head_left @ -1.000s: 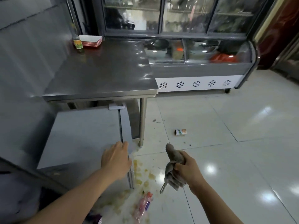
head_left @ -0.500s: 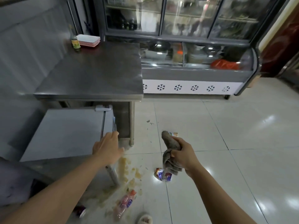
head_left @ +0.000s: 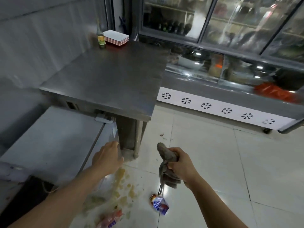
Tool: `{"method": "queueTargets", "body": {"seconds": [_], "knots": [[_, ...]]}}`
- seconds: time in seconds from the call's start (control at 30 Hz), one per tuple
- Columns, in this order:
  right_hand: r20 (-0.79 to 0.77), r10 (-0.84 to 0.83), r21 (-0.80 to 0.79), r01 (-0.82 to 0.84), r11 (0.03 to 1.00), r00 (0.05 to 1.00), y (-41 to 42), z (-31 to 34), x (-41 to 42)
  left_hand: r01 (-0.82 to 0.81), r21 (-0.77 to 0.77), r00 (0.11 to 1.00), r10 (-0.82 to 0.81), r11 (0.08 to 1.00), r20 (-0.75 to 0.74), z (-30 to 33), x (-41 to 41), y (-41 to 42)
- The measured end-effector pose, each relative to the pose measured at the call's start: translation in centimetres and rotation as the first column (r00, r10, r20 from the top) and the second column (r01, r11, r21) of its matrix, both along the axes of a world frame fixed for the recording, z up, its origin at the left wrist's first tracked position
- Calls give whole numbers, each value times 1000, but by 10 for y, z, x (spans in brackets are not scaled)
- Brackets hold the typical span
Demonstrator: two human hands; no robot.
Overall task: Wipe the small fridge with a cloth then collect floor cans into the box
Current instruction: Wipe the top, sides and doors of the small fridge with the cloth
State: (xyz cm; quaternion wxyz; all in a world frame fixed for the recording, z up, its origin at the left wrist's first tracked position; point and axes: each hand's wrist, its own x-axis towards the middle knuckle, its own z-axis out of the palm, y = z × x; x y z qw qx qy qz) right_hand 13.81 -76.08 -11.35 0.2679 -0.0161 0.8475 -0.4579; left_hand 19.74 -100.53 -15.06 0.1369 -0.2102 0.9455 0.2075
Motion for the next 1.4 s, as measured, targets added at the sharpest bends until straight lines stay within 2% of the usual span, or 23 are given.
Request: {"method": "queueTargets", "body": {"seconds": [0.17, 0.3, 0.47, 0.6, 0.8, 0.93, 1.07, 1.17, 1.27, 1.4], "knots": [[18, 215, 12, -216, 976, 976, -28, -7, -58, -166, -41, 986, 166, 985, 5, 1, -14, -9], [12, 412, 4, -412, 911, 911, -52, -19, -97, -352, -59, 933, 355, 934, 57, -2, -12, -10], [33, 604, -44, -603, 797, 796, -69, -32, -130, -625, -64, 776, 628, 778, 53, -7, 5, 24], [26, 724, -39, -723, 689, 689, -78, -37, -135, -763, -40, 642, 764, 645, 58, -6, 20, 59], [-73, 804, -38, -807, 589, 590, -107, -51, -108, -870, -19, 493, 870, 493, -6, -13, 48, 86], [-163, 842, 24, -851, 524, 514, -129, -63, -78, -891, 8, 452, 890, 454, -58, -24, 66, 86], [-256, 863, 15, -891, 454, 436, -148, -84, -44, -904, 12, 424, 899, 428, -110, -41, 79, 77], [-372, 855, 59, -910, 410, 361, -168, -99, -28, -917, 1, 394, 906, 399, -156, -54, 85, 68], [-520, 814, 97, -930, 355, 257, -191, -113, -15, -940, 1, 335, 926, 340, -175, -69, 86, 58], [-650, 760, 264, -929, 260, 29, -218, -148, -4, -960, -7, 278, 945, 281, -172, -93, 80, 51]]}}
